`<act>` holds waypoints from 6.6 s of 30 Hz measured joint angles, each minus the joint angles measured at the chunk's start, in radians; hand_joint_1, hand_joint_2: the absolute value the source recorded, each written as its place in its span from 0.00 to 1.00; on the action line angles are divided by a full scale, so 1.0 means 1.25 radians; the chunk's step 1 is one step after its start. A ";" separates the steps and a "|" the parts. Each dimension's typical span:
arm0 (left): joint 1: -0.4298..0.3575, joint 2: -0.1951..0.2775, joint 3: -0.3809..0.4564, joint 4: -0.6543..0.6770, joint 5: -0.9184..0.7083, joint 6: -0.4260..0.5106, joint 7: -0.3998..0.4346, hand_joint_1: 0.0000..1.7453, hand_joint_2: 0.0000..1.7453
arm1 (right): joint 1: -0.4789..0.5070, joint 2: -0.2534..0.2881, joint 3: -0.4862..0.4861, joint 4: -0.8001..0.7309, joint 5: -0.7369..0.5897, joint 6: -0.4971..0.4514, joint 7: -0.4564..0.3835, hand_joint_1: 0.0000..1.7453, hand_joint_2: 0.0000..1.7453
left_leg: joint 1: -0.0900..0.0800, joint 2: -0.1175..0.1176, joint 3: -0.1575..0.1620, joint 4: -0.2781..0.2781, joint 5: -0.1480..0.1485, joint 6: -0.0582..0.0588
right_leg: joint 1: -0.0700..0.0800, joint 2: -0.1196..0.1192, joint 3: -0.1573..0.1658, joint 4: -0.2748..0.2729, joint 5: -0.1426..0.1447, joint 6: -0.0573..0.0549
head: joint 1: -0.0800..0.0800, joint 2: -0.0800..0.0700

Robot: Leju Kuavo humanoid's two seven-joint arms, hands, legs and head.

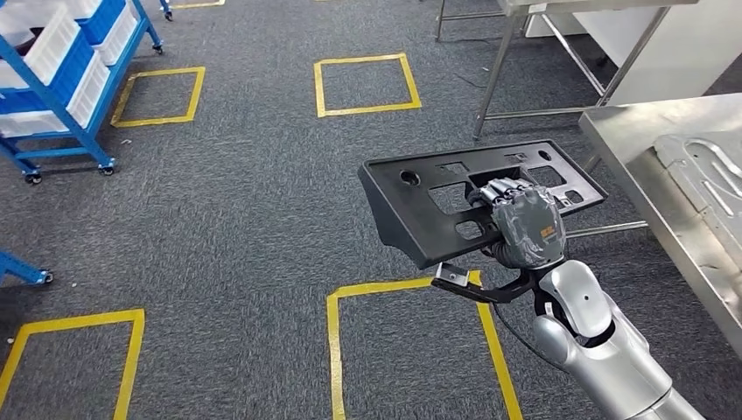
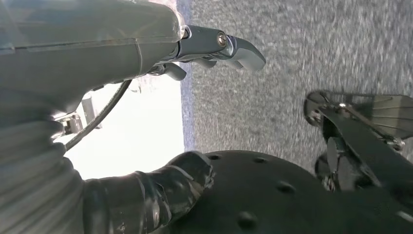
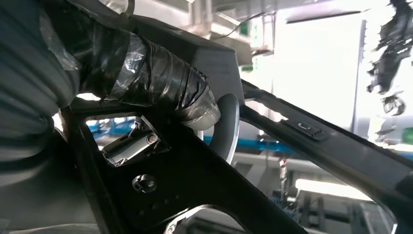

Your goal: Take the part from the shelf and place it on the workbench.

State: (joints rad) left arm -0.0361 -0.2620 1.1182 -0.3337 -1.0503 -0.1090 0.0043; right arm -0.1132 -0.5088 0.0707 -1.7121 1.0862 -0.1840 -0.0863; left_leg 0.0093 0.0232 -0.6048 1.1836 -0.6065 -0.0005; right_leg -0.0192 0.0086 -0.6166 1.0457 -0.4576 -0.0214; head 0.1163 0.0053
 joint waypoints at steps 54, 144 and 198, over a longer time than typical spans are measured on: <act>-0.020 0.012 0.028 0.026 0.001 -0.015 -0.068 0.00 1.00 | -0.083 -0.055 -0.046 -0.127 0.049 0.044 0.039 1.00 1.00 | -0.005 0.048 0.055 -0.144 0.085 0.018 | -0.006 -0.047 -0.007 -0.001 0.007 0.050 | 0.002 0.000; -0.027 0.007 0.056 0.027 -0.004 -0.019 -0.068 0.00 1.00 | -0.178 -0.091 -0.013 -0.003 0.117 0.151 0.119 1.00 1.00 | -0.006 -0.019 -0.026 -0.095 0.134 0.011 | -0.005 0.000 0.045 -0.007 -0.037 0.020 | 0.004 0.000; -0.037 -0.001 0.075 0.027 0.009 -0.008 -0.050 0.00 1.00 | -0.206 0.022 -0.173 0.147 0.124 0.260 0.248 1.00 1.00 | -0.004 -0.022 -0.039 0.027 0.025 0.002 | -0.003 -0.008 0.034 -0.020 -0.014 0.007 | 0.002 0.000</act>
State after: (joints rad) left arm -0.0827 -0.2628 1.2123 -0.2998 -1.0396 -0.1186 -0.0582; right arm -0.3704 -0.4815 -0.1456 -1.5280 1.2417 0.1411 0.2232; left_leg 0.0037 -0.0040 -0.6534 1.2173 -0.5751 0.0026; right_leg -0.0230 -0.0019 -0.5742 1.0202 -0.4749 -0.0132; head 0.1193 0.0055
